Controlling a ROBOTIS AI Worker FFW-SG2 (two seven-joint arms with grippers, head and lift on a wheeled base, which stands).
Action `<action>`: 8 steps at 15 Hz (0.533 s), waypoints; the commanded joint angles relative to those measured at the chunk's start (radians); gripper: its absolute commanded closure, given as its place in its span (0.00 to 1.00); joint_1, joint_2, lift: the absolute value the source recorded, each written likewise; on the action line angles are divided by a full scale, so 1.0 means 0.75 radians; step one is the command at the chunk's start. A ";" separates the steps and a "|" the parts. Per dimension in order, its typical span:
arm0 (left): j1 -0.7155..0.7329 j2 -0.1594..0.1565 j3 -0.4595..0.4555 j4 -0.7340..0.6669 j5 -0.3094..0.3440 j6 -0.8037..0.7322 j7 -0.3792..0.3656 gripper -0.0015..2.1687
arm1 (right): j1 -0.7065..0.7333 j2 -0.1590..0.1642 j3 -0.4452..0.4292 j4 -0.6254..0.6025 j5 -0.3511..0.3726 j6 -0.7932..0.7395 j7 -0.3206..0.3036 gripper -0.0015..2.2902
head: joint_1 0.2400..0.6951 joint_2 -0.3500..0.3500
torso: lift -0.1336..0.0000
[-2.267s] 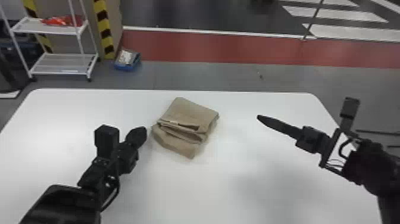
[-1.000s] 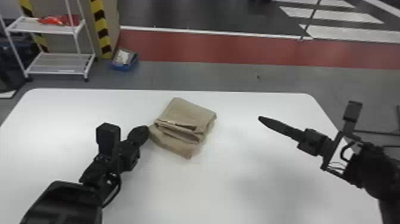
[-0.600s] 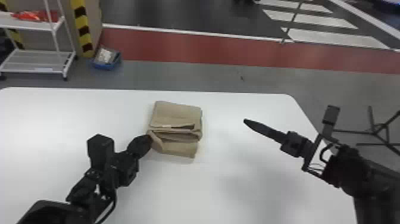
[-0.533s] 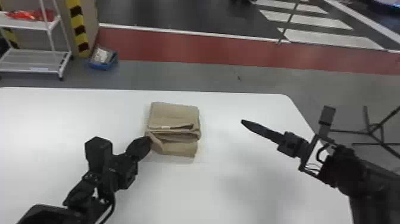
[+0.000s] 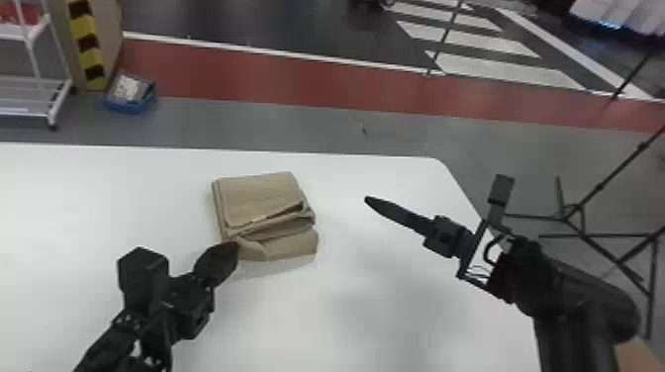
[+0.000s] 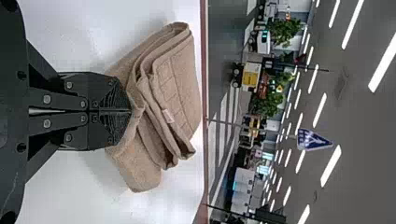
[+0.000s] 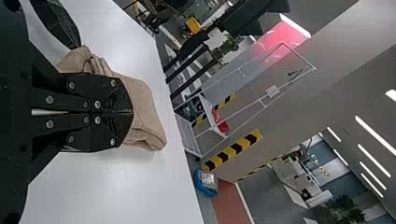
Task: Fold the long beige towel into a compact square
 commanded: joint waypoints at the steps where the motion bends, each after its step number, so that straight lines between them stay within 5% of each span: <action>1: 0.074 0.007 0.111 -0.140 -0.004 -0.004 0.016 0.76 | 0.024 0.002 0.057 -0.080 0.046 -0.155 -0.001 0.59 | 1.00 0.06 | 0.12; 2: 0.115 0.007 0.178 -0.208 0.000 -0.004 0.016 0.76 | 0.028 0.002 0.104 -0.127 0.124 -0.319 -0.005 0.15 | 1.00 0.09 | 0.12; 3: 0.140 0.007 0.229 -0.253 0.005 -0.004 0.018 0.75 | 0.009 0.000 0.141 -0.155 0.212 -0.392 -0.005 0.00 | 1.00 0.12 | 0.12; 5: 0.146 0.007 0.297 -0.277 0.029 -0.024 0.067 0.61 | -0.021 -0.002 0.188 -0.198 0.385 -0.523 -0.007 0.01 | 1.00 0.20 | 0.12; 7: 0.111 0.011 0.358 -0.271 0.082 -0.029 0.087 0.15 | -0.036 -0.021 0.272 -0.192 0.612 -0.957 0.005 0.03 | 1.00 0.31 | 0.12; 8: 0.111 0.011 0.399 -0.273 0.090 -0.024 0.085 0.11 | -0.069 -0.027 0.362 -0.198 0.821 -0.957 0.028 0.03 | 1.00 0.34 | 0.12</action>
